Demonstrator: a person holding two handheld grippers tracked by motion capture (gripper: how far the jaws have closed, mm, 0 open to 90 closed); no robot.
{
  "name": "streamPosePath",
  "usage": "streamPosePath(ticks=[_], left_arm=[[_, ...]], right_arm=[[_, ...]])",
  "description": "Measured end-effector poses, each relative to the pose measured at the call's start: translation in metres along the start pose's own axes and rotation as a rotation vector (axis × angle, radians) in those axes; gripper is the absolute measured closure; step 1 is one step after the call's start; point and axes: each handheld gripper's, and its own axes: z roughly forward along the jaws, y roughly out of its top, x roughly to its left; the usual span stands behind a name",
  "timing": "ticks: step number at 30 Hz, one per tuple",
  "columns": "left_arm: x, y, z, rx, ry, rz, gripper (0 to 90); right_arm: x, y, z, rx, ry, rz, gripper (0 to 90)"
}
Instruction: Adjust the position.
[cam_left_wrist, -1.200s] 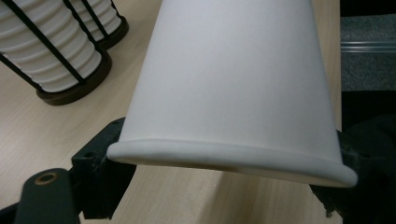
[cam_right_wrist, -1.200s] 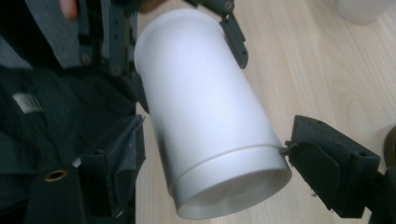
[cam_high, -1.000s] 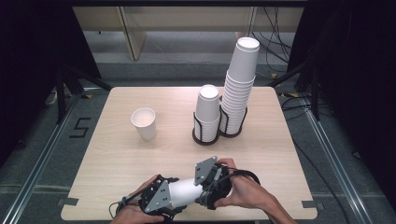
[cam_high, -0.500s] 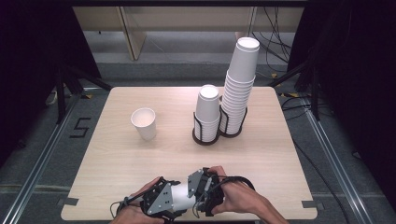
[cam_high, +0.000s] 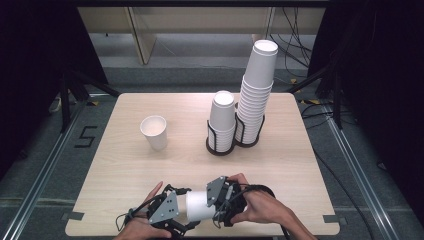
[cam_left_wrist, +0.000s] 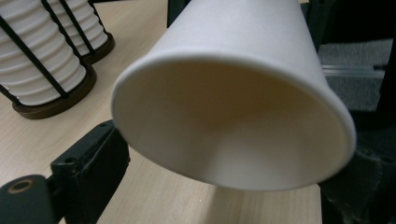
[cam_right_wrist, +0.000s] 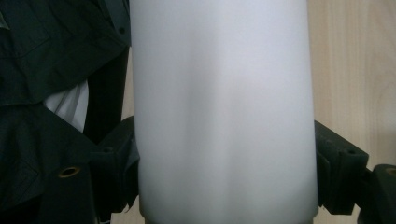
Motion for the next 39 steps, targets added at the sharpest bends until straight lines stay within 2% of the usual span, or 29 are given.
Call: streamPosePath(ticks=[1,3,4,7,10,11,12,14,16,18,19,23,24,30,34,36,38,39], left_arm=[[0.002,0.001,-0.002,0.000,0.012,-0.001,8.4],[0.005,0.001,-0.006,-0.035,0.020,-0.042,11.3],[0.006,0.001,-0.008,-0.058,0.041,-0.064,15.2],[0.011,0.001,-0.011,-0.118,0.063,-0.141,14.3],[0.015,0.000,-0.013,-0.167,0.057,-0.191,14.3],[0.016,0.000,-0.014,-0.164,0.063,-0.204,14.3],[0.016,0.001,-0.015,-0.168,0.066,-0.214,14.4],[0.016,0.000,-0.014,-0.202,0.056,-0.238,14.3],[0.016,0.001,-0.015,-0.209,0.044,-0.262,14.3],[0.016,0.002,-0.015,-0.237,0.035,-0.269,14.3],[0.016,0.002,-0.016,-0.233,0.035,-0.276,14.3],[0.017,0.002,-0.016,-0.279,0.014,-0.297,13.4],[0.016,0.003,-0.017,-0.265,0.015,-0.297,13.0],[0.014,0.004,-0.014,-0.276,-0.003,-0.290,6.2],[0.011,0.005,-0.013,-0.259,0.007,-0.282,4.3],[0.010,0.005,-0.013,-0.261,0.008,-0.283,3.3],[0.009,0.006,-0.011,-0.290,-0.003,-0.284,2.7],[0.009,0.006,-0.013,-0.271,0.003,-0.280,2.6]], right_arm=[[-0.002,-0.002,-0.002,-0.010,0.001,0.008,24.2],[-0.005,-0.007,-0.007,-0.028,-0.002,0.043,24.2],[-0.008,-0.010,-0.009,-0.035,-0.009,0.063,24.1],[-0.015,-0.020,-0.017,-0.111,-0.018,0.164,24.0],[-0.024,-0.026,-0.022,-0.210,-0.026,0.181,24.0],[-0.023,-0.027,-0.023,-0.229,-0.025,0.201,24.0],[-0.026,-0.028,-0.023,-0.253,-0.025,0.184,24.0],[-0.026,-0.028,-0.024,-0.285,-0.022,0.187,24.0],[-0.026,-0.028,-0.024,-0.317,-0.008,0.182,23.9],[-0.026,-0.028,-0.023,-0.337,-0.007,0.168,23.9],[-0.026,-0.028,-0.022,-0.345,-0.002,0.162,23.9],[-0.025,-0.027,-0.019,-0.383,0.037,0.154,23.9],[-0.024,-0.027,-0.018,-0.389,0.043,0.153,23.9],[-0.022,-0.025,-0.012,-0.410,0.080,0.135,23.9],[-0.020,-0.023,-0.006,-0.403,0.093,0.125,23.9],[-0.020,-0.022,-0.004,-0.412,0.103,0.125,23.9],[-0.019,-0.021,-0.002,-0.413,0.115,0.124,23.8],[-0.019,-0.021,-0.001,-0.418,0.115,0.115,23.8]])
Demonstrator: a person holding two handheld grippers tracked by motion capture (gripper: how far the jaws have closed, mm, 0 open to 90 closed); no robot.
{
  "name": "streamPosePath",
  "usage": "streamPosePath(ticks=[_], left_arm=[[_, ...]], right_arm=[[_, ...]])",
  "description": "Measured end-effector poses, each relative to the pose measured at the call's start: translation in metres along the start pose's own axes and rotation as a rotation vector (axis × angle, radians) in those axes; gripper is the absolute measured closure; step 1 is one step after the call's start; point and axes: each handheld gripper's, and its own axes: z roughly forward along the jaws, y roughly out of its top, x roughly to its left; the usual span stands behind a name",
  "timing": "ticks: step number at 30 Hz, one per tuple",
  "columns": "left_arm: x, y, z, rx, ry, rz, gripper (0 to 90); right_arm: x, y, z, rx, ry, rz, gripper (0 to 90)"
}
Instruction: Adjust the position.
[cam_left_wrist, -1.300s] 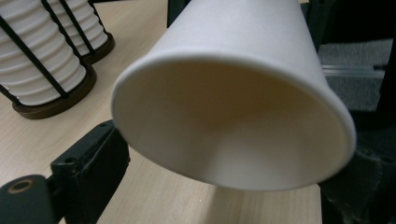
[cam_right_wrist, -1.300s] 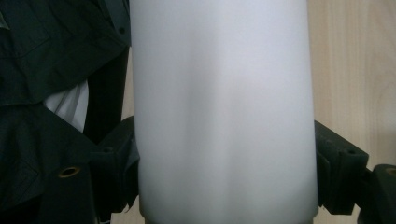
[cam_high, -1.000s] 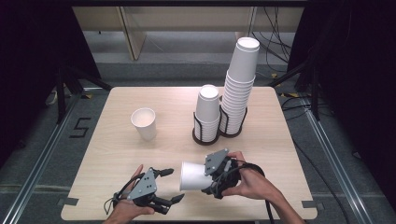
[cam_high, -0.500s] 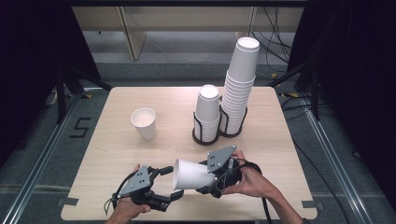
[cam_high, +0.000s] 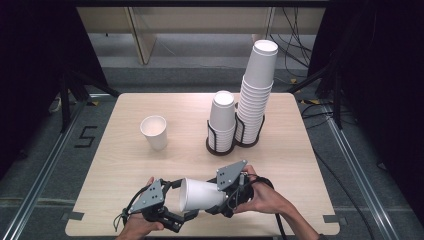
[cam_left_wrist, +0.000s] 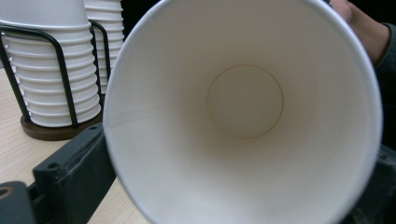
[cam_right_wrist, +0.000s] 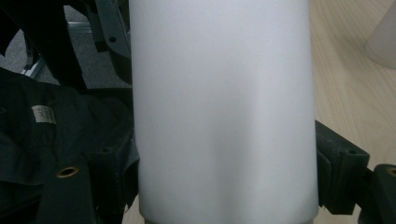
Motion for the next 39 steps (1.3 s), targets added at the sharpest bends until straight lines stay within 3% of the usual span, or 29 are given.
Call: streamPosePath(ticks=[7,14,16,18,23,26,28,29,30,33,36,37,39], left_arm=[[-0.001,0.001,-0.001,-0.048,-0.020,0.001,5.5],[-0.001,0.004,-0.005,-0.048,-0.033,0.027,10.9],[0.000,0.004,-0.004,-0.072,-0.039,0.020,11.8],[0.001,0.005,-0.006,-0.046,-0.013,0.023,12.3],[0.001,0.007,-0.007,-0.043,0.004,0.004,12.5],[0.000,0.007,-0.006,-0.053,-0.001,0.003,12.6],[-0.002,0.008,-0.005,-0.055,-0.001,-0.001,12.6],[-0.003,0.008,-0.006,-0.031,0.009,0.010,12.6],[-0.003,0.008,-0.005,-0.048,0.001,0.012,12.6],[-0.002,0.008,-0.007,-0.048,0.007,0.006,11.2],[0.001,0.006,-0.007,-0.094,0.006,-0.043,7.4],[0.000,0.006,-0.007,-0.108,0.008,-0.053,6.6],[-0.001,0.006,-0.007,-0.112,0.024,-0.041,5.8]], right_arm=[[0.001,-0.002,0.005,-0.015,0.029,0.006,23.9],[-0.001,-0.005,0.008,-0.013,0.040,0.038,21.9],[-0.001,-0.005,0.008,-0.008,0.017,0.055,18.6],[-0.001,-0.004,0.006,0.007,-0.017,0.072,16.0],[0.007,0.004,0.000,0.056,-0.124,0.026,16.0],[0.012,0.010,0.001,0.080,-0.153,0.013,16.3],[0.014,0.011,0.004,0.096,-0.148,-0.002,20.3],[0.014,0.011,0.007,0.097,-0.147,-0.001,20.6],[0.014,0.010,0.009,0.100,-0.137,0.004,21.6],[0.014,0.008,0.013,0.083,-0.129,0.003,22.8],[0.011,0.006,0.013,0.018,-0.099,0.026,23.1],[0.011,0.005,0.014,0.002,-0.088,0.054,23.1],[0.011,0.004,0.015,-0.020,-0.080,0.066,23.2]])
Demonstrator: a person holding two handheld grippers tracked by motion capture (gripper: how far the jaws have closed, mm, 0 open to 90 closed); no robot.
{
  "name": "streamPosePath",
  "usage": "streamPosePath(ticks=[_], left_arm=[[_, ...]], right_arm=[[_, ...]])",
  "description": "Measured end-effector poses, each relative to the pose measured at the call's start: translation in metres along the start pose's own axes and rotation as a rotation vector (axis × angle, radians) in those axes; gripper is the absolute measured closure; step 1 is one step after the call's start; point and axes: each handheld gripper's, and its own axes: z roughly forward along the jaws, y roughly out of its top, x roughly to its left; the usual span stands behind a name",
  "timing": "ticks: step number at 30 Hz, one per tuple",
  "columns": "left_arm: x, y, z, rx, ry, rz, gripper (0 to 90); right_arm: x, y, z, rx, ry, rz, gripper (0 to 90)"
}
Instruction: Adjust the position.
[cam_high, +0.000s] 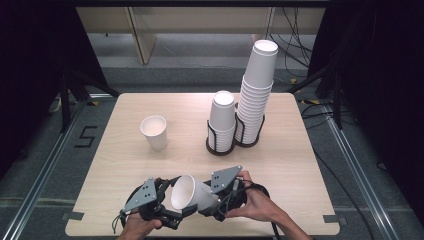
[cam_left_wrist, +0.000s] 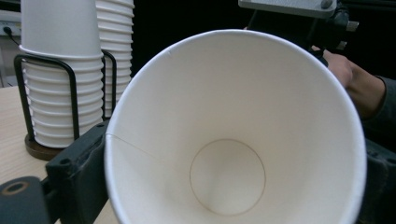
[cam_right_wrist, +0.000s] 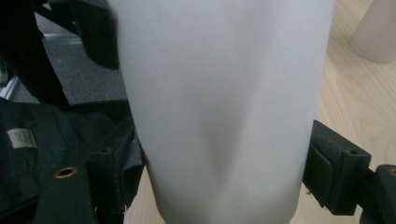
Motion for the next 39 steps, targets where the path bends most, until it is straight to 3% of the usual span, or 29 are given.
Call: streamPosePath(ticks=[6,11,15,19,25,29,32,36,39], left_arm=[[-0.003,0.001,0.000,-0.032,-0.006,-0.008,7.4],[-0.002,0.002,0.000,-0.026,-0.007,-0.009,10.5],[-0.001,0.001,0.001,-0.018,0.013,-0.013,12.9],[-0.002,0.002,0.001,-0.004,0.027,-0.008,13.4],[-0.002,0.002,0.001,-0.017,0.039,-0.019,11.6],[-0.002,0.003,0.001,-0.054,0.053,-0.040,7.2],[-0.005,0.004,0.002,-0.051,0.062,-0.027,4.1],[-0.004,0.004,0.001,-0.053,0.080,-0.025,4.4],[-0.003,0.004,0.001,-0.059,0.088,-0.033,5.1]], right_arm=[[0.000,-0.003,0.007,-0.088,0.060,0.037,23.0],[-0.001,-0.006,0.011,-0.106,0.074,0.057,22.4],[-0.002,-0.007,0.012,-0.093,0.044,0.080,19.9],[0.000,-0.006,0.012,-0.052,-0.004,0.071,18.5],[0.004,-0.005,0.014,-0.026,-0.021,0.049,24.4],[0.003,-0.006,0.015,-0.072,0.003,0.070,25.3],[0.000,-0.010,0.016,-0.116,0.027,0.086,25.5],[-0.005,-0.012,0.013,-0.166,0.030,0.119,25.4],[-0.006,-0.014,0.011,-0.163,0.012,0.126,25.3]])
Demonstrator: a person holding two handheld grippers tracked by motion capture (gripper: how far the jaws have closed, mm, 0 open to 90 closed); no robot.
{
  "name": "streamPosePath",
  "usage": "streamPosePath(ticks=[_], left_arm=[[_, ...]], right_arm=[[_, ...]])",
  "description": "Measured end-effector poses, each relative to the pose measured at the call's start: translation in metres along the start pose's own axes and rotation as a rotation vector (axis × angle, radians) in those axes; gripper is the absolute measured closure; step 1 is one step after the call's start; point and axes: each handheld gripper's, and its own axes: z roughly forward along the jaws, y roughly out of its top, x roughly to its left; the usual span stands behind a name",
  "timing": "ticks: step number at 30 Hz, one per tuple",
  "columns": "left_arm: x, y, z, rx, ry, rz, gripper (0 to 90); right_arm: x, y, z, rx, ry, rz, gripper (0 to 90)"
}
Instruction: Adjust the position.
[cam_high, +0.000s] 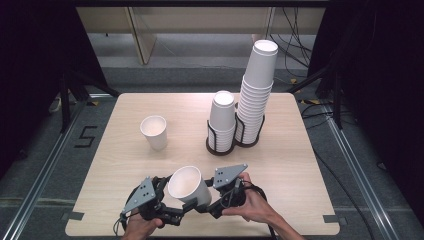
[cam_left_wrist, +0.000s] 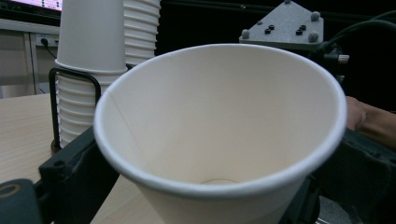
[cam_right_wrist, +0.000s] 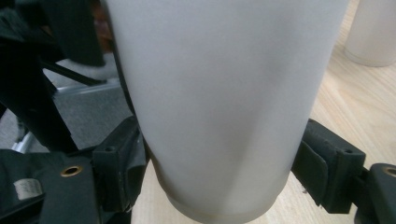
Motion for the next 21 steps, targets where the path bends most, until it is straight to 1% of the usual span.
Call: streamPosePath(ticks=[4,5,7,8,9,10,12,14,15,17,19,21], left_arm=[[-0.001,-0.001,0.001,0.005,-0.006,0.003,7.1],[-0.002,-0.001,0.001,0.005,-0.010,0.008,9.6],[-0.002,-0.001,0.001,0.011,-0.021,0.025,10.8],[-0.002,-0.001,0.001,0.012,-0.022,0.025,11.6],[-0.001,-0.001,0.001,0.011,-0.023,0.015,12.3],[-0.001,-0.002,0.001,0.010,-0.024,0.013,13.0],[0.000,-0.002,0.001,0.012,-0.023,0.015,13.9],[-0.001,-0.001,0.000,0.014,-0.013,0.026,14.3],[0.000,-0.001,-0.001,0.013,-0.011,0.024,14.3],[0.002,0.000,-0.002,0.007,0.004,0.028,14.5],[0.005,0.001,-0.004,0.019,0.030,0.037,14.8],[0.007,0.001,-0.004,0.025,0.056,0.038,15.0]], right_arm=[[0.005,-0.001,0.006,0.013,0.015,-0.013,25.3],[0.006,-0.001,0.008,0.016,0.024,-0.014,25.1],[0.008,-0.002,0.011,0.014,0.033,-0.010,24.9],[0.008,-0.002,0.012,0.013,0.035,-0.004,24.8],[0.008,-0.003,0.011,0.010,0.036,-0.001,24.5],[0.007,-0.003,0.011,0.017,0.038,0.005,24.2],[0.006,-0.003,0.010,0.023,0.030,0.001,23.7],[0.005,-0.004,0.009,0.031,0.030,0.008,22.7],[0.004,-0.004,0.008,0.036,0.023,0.003,21.6],[0.003,-0.006,0.006,0.060,0.015,0.004,21.8],[0.001,-0.008,0.003,0.071,-0.007,0.002,22.7],[-0.002,-0.009,0.000,0.089,-0.040,0.005,23.3]])
